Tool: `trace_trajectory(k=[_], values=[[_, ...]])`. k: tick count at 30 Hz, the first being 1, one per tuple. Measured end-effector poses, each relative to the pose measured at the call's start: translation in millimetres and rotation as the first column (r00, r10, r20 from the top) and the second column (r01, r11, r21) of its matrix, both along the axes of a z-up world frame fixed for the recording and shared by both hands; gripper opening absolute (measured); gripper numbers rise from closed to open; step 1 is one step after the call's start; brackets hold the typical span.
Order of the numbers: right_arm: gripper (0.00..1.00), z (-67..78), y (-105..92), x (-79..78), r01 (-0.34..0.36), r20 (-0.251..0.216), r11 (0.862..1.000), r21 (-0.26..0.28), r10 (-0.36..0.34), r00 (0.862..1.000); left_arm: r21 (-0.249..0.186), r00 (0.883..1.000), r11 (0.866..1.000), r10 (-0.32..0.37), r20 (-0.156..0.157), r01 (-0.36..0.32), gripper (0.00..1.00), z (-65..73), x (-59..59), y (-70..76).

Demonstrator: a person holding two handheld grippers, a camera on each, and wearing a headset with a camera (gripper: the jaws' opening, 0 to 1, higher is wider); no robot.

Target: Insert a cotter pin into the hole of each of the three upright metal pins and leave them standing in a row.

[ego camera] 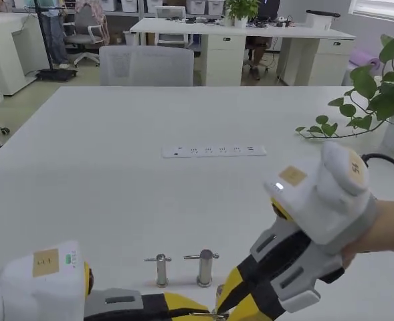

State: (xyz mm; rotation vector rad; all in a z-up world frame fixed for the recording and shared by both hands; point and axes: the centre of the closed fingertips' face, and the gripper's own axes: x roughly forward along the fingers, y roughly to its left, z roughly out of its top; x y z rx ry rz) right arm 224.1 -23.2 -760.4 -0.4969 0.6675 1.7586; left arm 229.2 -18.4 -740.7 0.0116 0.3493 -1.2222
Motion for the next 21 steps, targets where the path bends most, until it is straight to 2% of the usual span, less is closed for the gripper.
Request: trace_trajectory(k=[16, 21], values=[[0.05, -1.2, 1.0, -3.9, -0.011, 0.004, 1.0, 0.009, 0.011, 1.0, -0.009, 1.0, 1.0, -0.016, 0.001, 0.016, 0.0, 0.9, -1.7, -1.2], [0.05, -1.2, 1.2, -5.4, -0.026, 0.03, 1.0, 0.012, 0.025, 0.999, -0.009, 1.0, 1.0, -0.021, -0.003, 0.021, 0.0, 0.6, -2.4, -1.1]])
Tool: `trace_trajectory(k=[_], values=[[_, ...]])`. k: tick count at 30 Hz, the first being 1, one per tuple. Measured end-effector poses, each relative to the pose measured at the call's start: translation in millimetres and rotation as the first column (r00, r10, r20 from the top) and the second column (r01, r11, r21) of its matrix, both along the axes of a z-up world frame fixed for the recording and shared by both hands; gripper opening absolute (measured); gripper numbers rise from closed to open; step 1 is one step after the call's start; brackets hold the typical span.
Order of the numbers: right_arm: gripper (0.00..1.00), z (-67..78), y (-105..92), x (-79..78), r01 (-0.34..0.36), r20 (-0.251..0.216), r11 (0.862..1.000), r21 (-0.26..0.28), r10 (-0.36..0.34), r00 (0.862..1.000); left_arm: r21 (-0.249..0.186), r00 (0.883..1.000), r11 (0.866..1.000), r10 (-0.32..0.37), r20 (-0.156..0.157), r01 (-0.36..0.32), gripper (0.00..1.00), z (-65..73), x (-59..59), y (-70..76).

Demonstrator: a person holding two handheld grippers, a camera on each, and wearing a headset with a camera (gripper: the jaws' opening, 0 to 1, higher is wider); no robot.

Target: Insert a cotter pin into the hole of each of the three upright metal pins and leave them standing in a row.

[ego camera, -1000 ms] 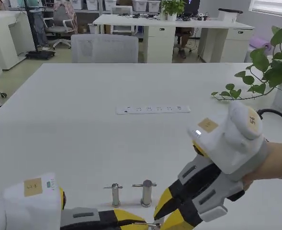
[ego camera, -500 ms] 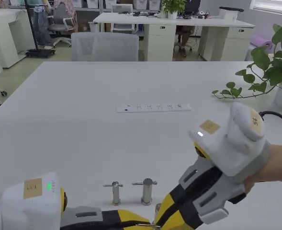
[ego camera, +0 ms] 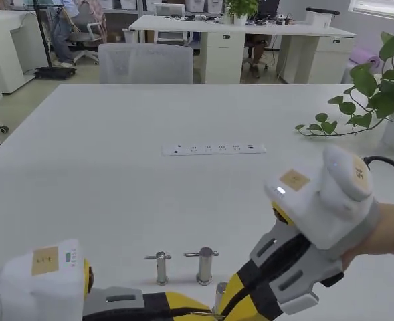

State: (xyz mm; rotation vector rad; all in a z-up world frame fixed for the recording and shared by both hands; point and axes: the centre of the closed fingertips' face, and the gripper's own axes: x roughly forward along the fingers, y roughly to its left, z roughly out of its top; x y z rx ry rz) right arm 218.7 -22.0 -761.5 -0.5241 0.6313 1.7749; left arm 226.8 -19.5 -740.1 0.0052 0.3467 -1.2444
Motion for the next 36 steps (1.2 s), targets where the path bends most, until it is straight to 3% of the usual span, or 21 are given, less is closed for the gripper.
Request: trace_trajectory(k=[5, 15, 26, 36], values=[[0.04, 0.4, -0.2, 0.8, 0.0, 0.01, 1.0, -0.005, 0.0, 1.0, -0.002, 1.0, 1.0, 0.002, -0.006, -0.002, 0.0, -0.4, 0.3, 0.4], [0.03, -0.7, -1.5, 4.1, 0.003, 0.052, 1.0, -0.023, -0.002, 0.999, 0.002, 0.999, 1.0, 0.031, 0.016, -0.032, 0.02, -0.8, 4.0, -0.1], [0.03, -8.4, -15.9, 11.4, 0.034, 0.083, 0.994, -0.104, -0.026, 0.996, -0.001, 0.997, 0.997, 0.08, 0.017, -0.08, 0.19, -1.4, 10.4, 3.0], [0.03, -10.5, -28.7, 22.8, 0.071, 0.117, 0.988, -0.139, -0.055, 0.992, 0.007, 0.99, 0.99, 0.138, 0.027, -0.138, 0.29, -7.6, 21.6, 7.7]])
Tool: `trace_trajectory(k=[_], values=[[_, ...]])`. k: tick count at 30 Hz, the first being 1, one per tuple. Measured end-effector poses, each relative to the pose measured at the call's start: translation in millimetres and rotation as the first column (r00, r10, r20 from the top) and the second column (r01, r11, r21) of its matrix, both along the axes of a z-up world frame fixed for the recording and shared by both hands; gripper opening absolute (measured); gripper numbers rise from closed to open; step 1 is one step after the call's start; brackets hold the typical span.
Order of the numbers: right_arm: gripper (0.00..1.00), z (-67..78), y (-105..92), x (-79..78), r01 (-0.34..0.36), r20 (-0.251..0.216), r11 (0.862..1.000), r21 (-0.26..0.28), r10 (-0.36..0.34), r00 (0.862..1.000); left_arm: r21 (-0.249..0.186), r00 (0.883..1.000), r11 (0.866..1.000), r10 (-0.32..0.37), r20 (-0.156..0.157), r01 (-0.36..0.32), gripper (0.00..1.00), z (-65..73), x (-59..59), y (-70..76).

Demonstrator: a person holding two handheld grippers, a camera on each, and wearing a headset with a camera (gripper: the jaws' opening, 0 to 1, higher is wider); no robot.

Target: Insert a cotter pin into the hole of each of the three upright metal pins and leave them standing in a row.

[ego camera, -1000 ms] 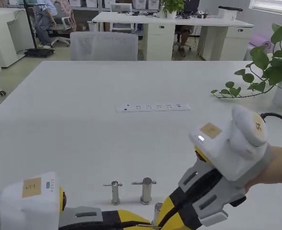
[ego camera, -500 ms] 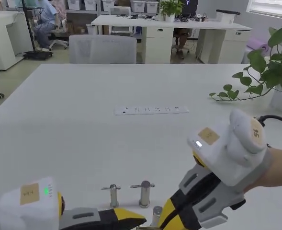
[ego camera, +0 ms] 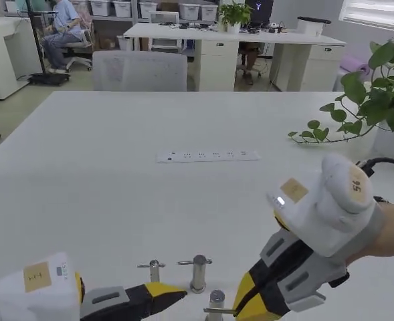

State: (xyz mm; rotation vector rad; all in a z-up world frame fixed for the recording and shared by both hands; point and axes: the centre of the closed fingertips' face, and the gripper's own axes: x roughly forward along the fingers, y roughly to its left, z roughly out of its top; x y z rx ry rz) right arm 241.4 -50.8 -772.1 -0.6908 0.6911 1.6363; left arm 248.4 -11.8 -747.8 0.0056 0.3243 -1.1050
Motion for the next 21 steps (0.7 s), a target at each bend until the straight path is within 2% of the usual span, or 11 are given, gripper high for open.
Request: trace_trajectory(k=[3, 11, 21], values=[[0.03, -1.3, -5.1, 3.9, 0.009, 0.009, 1.0, -0.015, -0.009, 1.0, 0.012, 1.0, 1.0, 0.018, 0.012, -0.018, 0.33, -3.1, 3.5, 2.1], [0.03, -6.7, -16.1, 14.1, 0.03, 0.028, 0.998, -0.053, -0.028, 0.999, 0.029, 0.999, 0.999, 0.032, 0.013, -0.033, 0.34, -13.5, 10.2, 1.2], [0.03, -14.7, -28.2, 28.9, 0.029, 0.074, 0.995, -0.092, -0.022, 0.997, 0.043, 0.999, 0.998, 0.053, 0.013, -0.053, 0.34, -25.8, 21.4, -4.6]])
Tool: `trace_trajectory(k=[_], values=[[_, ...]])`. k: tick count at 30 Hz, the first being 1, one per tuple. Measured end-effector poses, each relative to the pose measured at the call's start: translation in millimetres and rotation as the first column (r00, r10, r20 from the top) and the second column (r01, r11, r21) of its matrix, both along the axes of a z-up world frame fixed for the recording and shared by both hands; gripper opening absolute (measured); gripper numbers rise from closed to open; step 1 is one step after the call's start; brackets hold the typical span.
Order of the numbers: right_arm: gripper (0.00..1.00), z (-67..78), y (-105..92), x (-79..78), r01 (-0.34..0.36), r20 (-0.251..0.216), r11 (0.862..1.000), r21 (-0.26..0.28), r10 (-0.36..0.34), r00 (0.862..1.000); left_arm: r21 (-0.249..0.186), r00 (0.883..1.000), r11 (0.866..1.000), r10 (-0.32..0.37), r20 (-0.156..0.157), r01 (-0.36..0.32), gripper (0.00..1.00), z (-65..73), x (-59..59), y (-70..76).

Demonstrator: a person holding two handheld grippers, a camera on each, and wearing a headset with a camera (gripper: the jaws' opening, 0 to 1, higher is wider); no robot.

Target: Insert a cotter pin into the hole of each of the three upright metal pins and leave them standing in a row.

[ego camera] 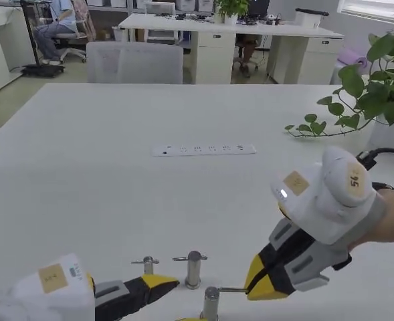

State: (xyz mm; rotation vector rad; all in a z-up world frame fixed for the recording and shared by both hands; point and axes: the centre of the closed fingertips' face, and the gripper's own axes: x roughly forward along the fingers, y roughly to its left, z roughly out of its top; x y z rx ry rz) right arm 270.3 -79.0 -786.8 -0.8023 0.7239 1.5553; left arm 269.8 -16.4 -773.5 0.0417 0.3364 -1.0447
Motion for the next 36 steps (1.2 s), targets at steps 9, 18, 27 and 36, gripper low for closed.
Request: trace_trajectory(k=[9, 18, 27, 36], values=[[0.03, -11.0, -9.9, 13.3, -0.002, 0.04, 0.999, -0.037, 0.004, 0.999, 0.026, 1.0, 0.999, 0.021, -0.003, -0.021, 0.35, -14.3, 7.7, -3.5], [0.03, -22.8, -15.6, 23.1, -0.013, 0.061, 0.997, -0.073, 0.017, 0.998, 0.044, 1.0, 0.999, 0.011, -0.01, -0.01, 0.35, -29.5, 13.3, -11.5], [0.03, -34.1, -18.5, 29.1, -0.026, 0.067, 0.995, -0.1, 0.033, 0.997, 0.059, 1.0, 0.998, -0.015, -0.009, 0.016, 0.33, -38.7, 20.7, -20.9], [0.03, -40.9, -15.9, 29.4, -0.051, 0.059, 0.993, -0.108, 0.058, 0.997, 0.068, 0.999, 0.997, -0.041, -0.022, 0.043, 0.29, -49.5, 22.0, -31.1]])
